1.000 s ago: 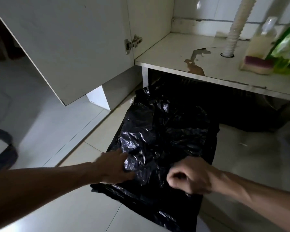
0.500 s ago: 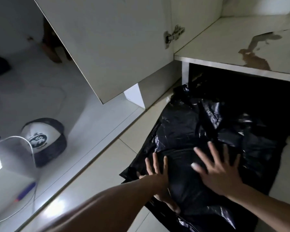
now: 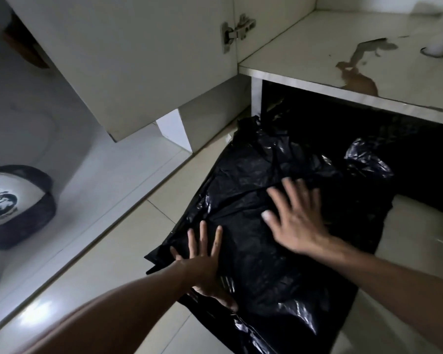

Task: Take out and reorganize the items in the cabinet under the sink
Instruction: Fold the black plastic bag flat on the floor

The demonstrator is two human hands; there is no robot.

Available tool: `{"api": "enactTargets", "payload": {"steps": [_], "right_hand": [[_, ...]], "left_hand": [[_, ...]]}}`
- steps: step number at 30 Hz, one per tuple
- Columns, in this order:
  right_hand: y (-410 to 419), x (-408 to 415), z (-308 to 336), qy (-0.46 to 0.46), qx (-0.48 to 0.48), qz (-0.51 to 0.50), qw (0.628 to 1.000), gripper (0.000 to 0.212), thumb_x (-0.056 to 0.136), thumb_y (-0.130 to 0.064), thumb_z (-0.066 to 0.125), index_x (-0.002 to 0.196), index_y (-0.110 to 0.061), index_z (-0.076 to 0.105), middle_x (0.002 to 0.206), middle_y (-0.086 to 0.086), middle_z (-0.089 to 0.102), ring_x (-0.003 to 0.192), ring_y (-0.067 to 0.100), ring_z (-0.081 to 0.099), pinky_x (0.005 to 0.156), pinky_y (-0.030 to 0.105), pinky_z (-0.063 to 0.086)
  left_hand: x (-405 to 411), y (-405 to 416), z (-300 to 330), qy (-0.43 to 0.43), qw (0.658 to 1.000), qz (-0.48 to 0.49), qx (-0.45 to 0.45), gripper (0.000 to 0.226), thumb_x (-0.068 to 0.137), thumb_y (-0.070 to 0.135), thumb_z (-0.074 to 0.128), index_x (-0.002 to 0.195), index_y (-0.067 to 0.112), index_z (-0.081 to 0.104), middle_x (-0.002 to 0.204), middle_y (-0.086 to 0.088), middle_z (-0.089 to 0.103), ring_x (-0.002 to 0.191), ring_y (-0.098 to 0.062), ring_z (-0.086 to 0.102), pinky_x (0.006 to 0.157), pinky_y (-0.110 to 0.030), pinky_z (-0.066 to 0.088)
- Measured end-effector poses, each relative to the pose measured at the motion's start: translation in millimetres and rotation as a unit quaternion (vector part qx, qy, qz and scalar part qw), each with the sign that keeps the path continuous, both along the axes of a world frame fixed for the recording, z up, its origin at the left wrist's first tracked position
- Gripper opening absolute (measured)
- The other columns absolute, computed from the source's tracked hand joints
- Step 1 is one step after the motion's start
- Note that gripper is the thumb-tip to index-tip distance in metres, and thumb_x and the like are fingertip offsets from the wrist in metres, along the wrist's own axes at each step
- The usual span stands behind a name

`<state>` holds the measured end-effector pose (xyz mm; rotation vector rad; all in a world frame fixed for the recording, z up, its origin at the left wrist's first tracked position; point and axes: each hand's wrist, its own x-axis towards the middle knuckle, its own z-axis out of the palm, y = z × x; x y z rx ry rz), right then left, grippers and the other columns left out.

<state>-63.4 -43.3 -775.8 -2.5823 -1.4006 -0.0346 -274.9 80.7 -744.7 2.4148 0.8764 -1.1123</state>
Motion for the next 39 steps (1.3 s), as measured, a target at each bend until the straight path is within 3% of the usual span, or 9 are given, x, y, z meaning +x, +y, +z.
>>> {"api": "enactTargets", "payload": {"steps": [5, 9, 14, 16, 20, 23, 29, 36, 39], "right_hand": [[19.0, -34.7, -17.3, 0.083, -0.075, 0.153, 0.982, 0.059, 0.093, -0.065, 0.029, 0.151, -0.053, 0.021, 0.167, -0.011, 0.002, 0.153, 0.031, -0.007, 0.117, 0.066, -0.003], [51.0, 40.4, -13.4, 0.093, -0.161, 0.026, 0.982, 0.061, 0.093, -0.073, 0.014, 0.151, -0.056, 0.006, 0.164, -0.023, -0.007, 0.152, 0.035, -0.013, 0.112, 0.072, -0.006], [79.6, 116.4, 20.3, 0.111, -0.242, -0.122, 0.956, 0.059, 0.100, -0.056, 0.016, 0.157, -0.043, 0.006, 0.166, -0.015, -0.009, 0.149, 0.039, -0.020, 0.110, 0.073, -0.011], [88.8, 107.2, 25.6, 0.043, -0.254, -0.116, 0.959, 0.062, 0.099, -0.048, 0.028, 0.157, -0.026, 0.021, 0.167, 0.004, 0.009, 0.151, 0.040, -0.010, 0.115, 0.068, -0.005], [95.3, 45.6, 21.5, -0.057, 0.030, 0.040, 0.997, 0.053, 0.085, -0.042, 0.047, 0.128, -0.013, 0.060, 0.137, 0.018, 0.052, 0.136, 0.042, 0.038, 0.110, 0.059, 0.030], [109.3, -2.8, 12.1, 0.002, 0.024, 0.141, 0.990, 0.061, 0.085, -0.059, 0.045, 0.141, -0.033, 0.049, 0.152, 0.008, 0.038, 0.140, 0.039, 0.033, 0.109, 0.064, 0.030], [166.1, 39.7, -0.6, 0.129, -0.204, 0.028, 0.970, 0.073, 0.084, -0.085, 0.020, 0.151, -0.059, 0.005, 0.165, -0.019, -0.012, 0.150, 0.041, -0.012, 0.106, 0.080, -0.002], [172.0, 28.8, 26.7, 0.103, -0.203, 0.032, 0.973, 0.073, 0.091, -0.074, 0.029, 0.155, -0.047, 0.007, 0.167, -0.006, -0.012, 0.150, 0.044, -0.006, 0.113, 0.073, 0.003], [142.4, -0.9, 38.2, 0.079, -0.198, 0.049, 0.976, 0.078, 0.089, -0.066, 0.045, 0.155, -0.039, 0.012, 0.164, 0.010, -0.006, 0.145, 0.043, 0.019, 0.114, 0.061, 0.026]], "left_hand": [[2.1, -2.1, -2.6, 0.003, 1.000, -0.008, 0.000, 0.165, 0.041, 0.080, 0.079, 0.126, 0.033, -0.055, 0.127, -0.007, -0.067, 0.126, -0.041, -0.050, 0.097, -0.083, -0.011], [4.2, -2.6, -2.3, 0.005, 1.000, -0.011, -0.010, 0.165, 0.042, 0.080, 0.079, 0.127, 0.032, -0.054, 0.129, -0.008, -0.065, 0.127, -0.041, -0.049, 0.098, -0.083, -0.011], [1.4, 0.4, -2.6, -0.013, 0.999, -0.010, -0.029, 0.164, 0.044, 0.079, 0.079, 0.128, 0.034, -0.054, 0.131, -0.008, -0.064, 0.124, -0.039, -0.052, 0.097, -0.083, -0.014], [-2.5, 3.5, -5.5, -0.027, 0.999, -0.007, -0.041, 0.163, 0.043, 0.080, 0.079, 0.127, 0.036, -0.054, 0.130, -0.006, -0.065, 0.123, -0.039, -0.053, 0.097, -0.082, -0.016], [-6.0, 9.6, -8.1, -0.071, 0.996, 0.004, -0.056, 0.151, 0.047, 0.086, 0.071, 0.130, 0.044, -0.049, 0.134, -0.002, -0.061, 0.126, -0.035, -0.053, 0.098, -0.076, -0.024], [-7.5, 10.5, -8.4, -0.080, 0.995, 0.010, -0.064, 0.149, 0.050, 0.086, 0.070, 0.130, 0.045, -0.049, 0.132, 0.000, -0.063, 0.123, -0.034, -0.055, 0.097, -0.074, -0.027], [-9.7, 3.8, -16.0, -0.091, 0.994, 0.016, -0.053, 0.157, 0.048, 0.076, 0.080, 0.129, 0.044, -0.050, 0.130, 0.000, -0.066, 0.120, -0.035, -0.058, 0.094, -0.078, -0.024], [-8.7, 9.3, -17.7, -0.081, 0.996, -0.016, -0.027, 0.152, 0.052, 0.081, 0.073, 0.133, 0.038, -0.048, 0.136, -0.009, -0.060, 0.125, -0.039, -0.052, 0.093, -0.079, -0.025], [-3.9, 6.4, -20.4, -0.078, 0.997, -0.006, -0.018, 0.148, 0.046, 0.092, 0.061, 0.140, 0.039, -0.040, 0.140, -0.010, -0.053, 0.127, -0.035, -0.054, 0.091, -0.076, -0.029]]}}
